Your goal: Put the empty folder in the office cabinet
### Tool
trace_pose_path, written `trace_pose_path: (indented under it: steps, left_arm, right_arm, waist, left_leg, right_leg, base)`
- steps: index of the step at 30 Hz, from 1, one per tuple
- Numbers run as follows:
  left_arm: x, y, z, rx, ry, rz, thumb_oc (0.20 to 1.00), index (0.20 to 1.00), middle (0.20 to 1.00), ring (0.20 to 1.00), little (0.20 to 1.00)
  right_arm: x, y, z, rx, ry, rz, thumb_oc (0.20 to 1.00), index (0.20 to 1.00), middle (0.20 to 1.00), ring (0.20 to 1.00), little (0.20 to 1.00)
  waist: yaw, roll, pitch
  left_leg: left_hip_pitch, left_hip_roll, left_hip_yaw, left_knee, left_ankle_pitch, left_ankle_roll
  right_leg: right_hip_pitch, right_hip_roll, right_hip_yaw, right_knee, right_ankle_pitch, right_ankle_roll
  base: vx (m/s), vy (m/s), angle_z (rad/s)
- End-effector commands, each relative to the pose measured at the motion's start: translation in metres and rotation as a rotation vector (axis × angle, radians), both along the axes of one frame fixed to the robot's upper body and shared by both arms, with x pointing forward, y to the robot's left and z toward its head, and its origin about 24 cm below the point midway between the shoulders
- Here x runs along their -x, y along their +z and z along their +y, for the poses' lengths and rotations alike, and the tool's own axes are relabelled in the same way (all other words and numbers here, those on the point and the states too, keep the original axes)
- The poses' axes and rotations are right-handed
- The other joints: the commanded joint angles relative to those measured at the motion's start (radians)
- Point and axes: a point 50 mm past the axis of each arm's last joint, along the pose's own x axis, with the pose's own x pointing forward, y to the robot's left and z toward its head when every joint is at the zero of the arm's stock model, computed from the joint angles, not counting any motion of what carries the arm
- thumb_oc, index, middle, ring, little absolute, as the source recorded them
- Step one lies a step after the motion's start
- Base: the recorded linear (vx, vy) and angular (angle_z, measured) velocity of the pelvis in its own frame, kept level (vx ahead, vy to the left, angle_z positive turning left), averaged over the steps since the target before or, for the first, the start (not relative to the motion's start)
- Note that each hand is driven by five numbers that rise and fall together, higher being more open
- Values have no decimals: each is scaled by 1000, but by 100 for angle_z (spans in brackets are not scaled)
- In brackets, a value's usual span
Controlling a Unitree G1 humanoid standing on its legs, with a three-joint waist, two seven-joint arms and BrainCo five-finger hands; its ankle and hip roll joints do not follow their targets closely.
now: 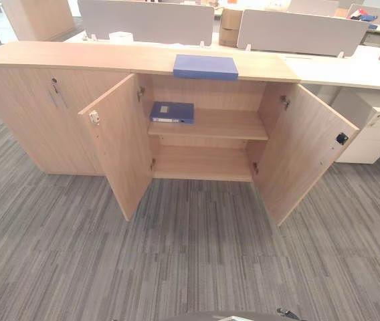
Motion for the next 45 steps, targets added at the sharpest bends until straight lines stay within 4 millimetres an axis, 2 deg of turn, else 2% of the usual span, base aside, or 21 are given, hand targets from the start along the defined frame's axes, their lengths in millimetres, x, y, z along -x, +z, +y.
trace_pose_path:
  steps: [1, 18, 20, 21, 22, 23, 24, 25, 26, 27, 29, 31, 33, 34, 35, 36, 39, 42, 43, 44, 45]
  left_arm:
    - [-6, -1, -5, -1, 27, 14, 1000, 1000, 1000, 1000, 1000]
    - [-4, -1, -3, 1, 59, 13, 1000, 1000, 1000, 1000, 1000]
    - [-13, 1, -1, -5, 69, -16, 1000, 1000, 1000, 1000, 1000]
    - [-24, 2, 1, -10, 81, -53, 1000, 1000, 1000, 1000, 1000]
    - [-32, 4, 1, -12, 87, -80, 1000, 1000, 1000, 1000, 1000]
    - [-34, 4, 2, -18, 102, -86, 1000, 1000, 1000, 1000, 1000]
    - [-34, 4, 2, -18, 102, -86, 1000, 1000, 1000, 1000, 1000]
    - [-15, 1, 2, -18, 105, -33, 1000, 1000, 1000, 1000, 1000]
    - [-15, 1, 2, -18, 105, -33, 1000, 1000, 1000, 1000, 1000]
    - [-7, 0, 2, -20, 108, -9, 1000, 1000, 1000, 1000, 1000]
    - [0, 0, 5, -36, 121, 5, 1000, 1000, 1000, 1000, 1000]
    - [0, 1, 7, -43, 130, 4, 1000, 1000, 1000, 1000, 1000]
    - [6, 0, 7, -49, 131, 17, 1000, 1000, 1000, 1000, 1000]
    - [6, 0, 7, -49, 131, 17, 1000, 1000, 1000, 1000, 1000]
    - [24, -1, 5, -47, 158, 53, 1000, 1000, 1000, 1000, 1000]
    - [28, -1, 6, -49, 167, 60, 1000, 1000, 1000, 1000, 1000]
    - [34, -1, 9, -59, 185, 68, 1000, 1000, 1000, 1000, 1000]
    - [33, 1, 15, -71, 195, 65, 1000, 1000, 1000, 1000, 1000]
    - [33, 1, 15, -71, 195, 65, 1000, 1000, 1000, 1000, 1000]
    - [32, 2, 23, -91, 185, 71, 1000, 1000, 1000, 1000, 1000]
    - [30, 3, 26, -98, 185, 68, 1000, 1000, 1000, 1000, 1000]
  right_arm:
    - [-7, 1, -4, 15, 70, 8, 1000, 1000, 1000, 1000, 1000]
    - [-9, 2, -4, 13, 85, 6, 1000, 1000, 1000, 1000, 1000]
    - [-20, 4, -4, 11, 105, -31, 1000, 1000, 1000, 1000, 1000]
    - [-28, 6, -4, 13, 110, -57, 1000, 1000, 1000, 1000, 1000]
    - [-31, 7, -8, 25, 106, -66, 1000, 1000, 1000, 1000, 1000]
    - [-35, 8, -12, 39, 94, -82, 1000, 1000, 1000, 1000, 1000]
    - [-35, 8, -12, 39, 94, -82, 1000, 1000, 1000, 1000, 1000]
    - [-37, 10, -18, 54, 81, -99, 1000, 1000, 1000, 1000, 1000]
    - [-37, 10, -18, 54, 81, -99, 1000, 1000, 1000, 1000, 1000]
    - [-41, 12, -19, 56, 84, -116, 1000, 1000, 1000, 1000, 1000]
    - [-47, 15, -24, 64, 79, -143, 1000, 1000, 1000, 1000, 1000]
    - [-49, 16, -27, 74, 67, -155, 1000, 1000, 1000, 1000, 1000]
    - [-47, 17, -35, 90, 15, -164, 1000, 1000, 1000, 1000, 1000]
    - [-47, 17, -35, 90, 15, -164, 1000, 1000, 1000, 1000, 1000]
    - [-40, 16, -39, 91, -29, -154, 1000, 1000, 1000, 1000, 1000]
    - [-38, 16, -39, 89, -35, -152, 1000, 1000, 1000, 1000, 1000]
    - [-30, 14, -37, 87, -13, -128, 1000, 1000, 1000, 1000, 1000]
    - [-28, 12, -31, 78, 27, -125, 1000, 1000, 1000, 1000, 1000]
    - [-28, 12, -31, 78, 27, -125, 1000, 1000, 1000, 1000, 1000]
    - [-27, 11, -21, 49, 80, -120, 1000, 1000, 1000, 1000, 1000]
    - [-30, 11, -17, 41, 93, -128, 1000, 1000, 1000, 1000, 1000]
  waist:
    - [-5, 25, 15]
    - [-4, 26, 25]
    - [-1, 14, 74]
    - [4, 6, 110]
    - [11, 4, 139]
    - [12, 2, 153]
    - [12, 2, 153]
    - [40, 9, 168]
    - [40, 9, 168]
    - [62, 24, 179]
    - [86, 40, 212]
    - [93, 42, 227]
    - [100, 52, 236]
    - [100, 52, 236]
    - [113, 73, 198]
    - [121, 78, 184]
    - [144, 84, 142]
    - [156, 65, 115]
    - [156, 65, 115]
    - [161, 16, 89]
    - [162, -7, 83]
  left_leg:
    - [-14, 26, 28, -10, -27, -51]
    - [-14, 39, 24, -7, -24, -62]
    - [-126, 50, 31, 200, -40, -83]
    - [-229, 54, 32, 348, -23, -97]
    - [-310, 60, 19, 452, 30, -109]
    - [-361, 80, 38, 465, 57, -107]
    - [-361, 80, 38, 465, 57, -107]
    - [-470, 131, 118, 368, 116, -87]
    - [-470, 131, 118, 368, 116, -87]
    - [-509, 140, 109, 302, 179, -97]
    - [-552, 152, 99, 155, 246, -121]
    - [-583, 161, 117, 104, 262, -131]
    - [-617, 196, 199, 22, 281, -142]
    - [-617, 196, 199, 22, 281, -142]
    - [-613, 236, 250, -5, 315, -153]
    - [-610, 247, 255, -2, 330, -161]
    - [-589, 260, 244, 5, 365, -160]
    - [-581, 249, 211, 16, 394, -159]
    - [-581, 249, 211, 16, 394, -159]
    - [-570, 217, 209, 75, 378, -131]
    - [-567, 195, 214, 92, 352, -111]
  right_leg:
    - [30, 6, -24, 1, -45, 63]
    - [31, 14, -32, 4, -57, 56]
    - [19, 10, -16, 32, -71, 41]
    - [6, 4, -19, 51, -72, 31]
    - [-3, 0, -28, 61, -70, 24]
    - [0, -5, -38, 61, -77, 23]
    - [0, -5, -38, 61, -77, 23]
    - [26, -2, -24, 60, -100, 23]
    - [26, -2, -24, 60, -100, 23]
    - [41, 11, -8, 57, -113, 23]
    - [81, 11, 15, 68, -150, 21]
    - [102, 5, 21, 70, -163, 22]
    - [155, -3, 37, 60, -191, 27]
    - [155, -3, 37, 60, -191, 27]
    - [218, 4, 95, 47, -229, 33]
    - [243, 7, 123, 47, -247, 33]
    - [306, -6, 184, 54, -293, 37]
    - [336, -32, 213, 75, -321, 53]
    - [336, -32, 213, 75, -321, 53]
    - [315, -93, 201, 150, -227, 101]
    - [287, -109, 203, 204, -124, 126]
  base:
    - [0, 0, 0]
    - [-2, -28, 0]
    - [-173, -132, -3]
    - [-234, -123, -16]
    - [-148, -118, -2]
    - [-50, -67, 10]
    - [248, 45, 15]
    - [230, 69, -1]
    - [345, 115, -11]
    - [209, 92, -8]
    - [295, 110, -26]
    - [181, 63, -25]
    - [211, 114, -14]
    - [474, 247, -27]
    - [532, 249, -31]
    - [532, 249, -31]
    - [547, 218, -88]
    - [408, 180, -88]
    - [792, 315, -61]
    - [718, 265, -43]
    - [805, 311, -44]
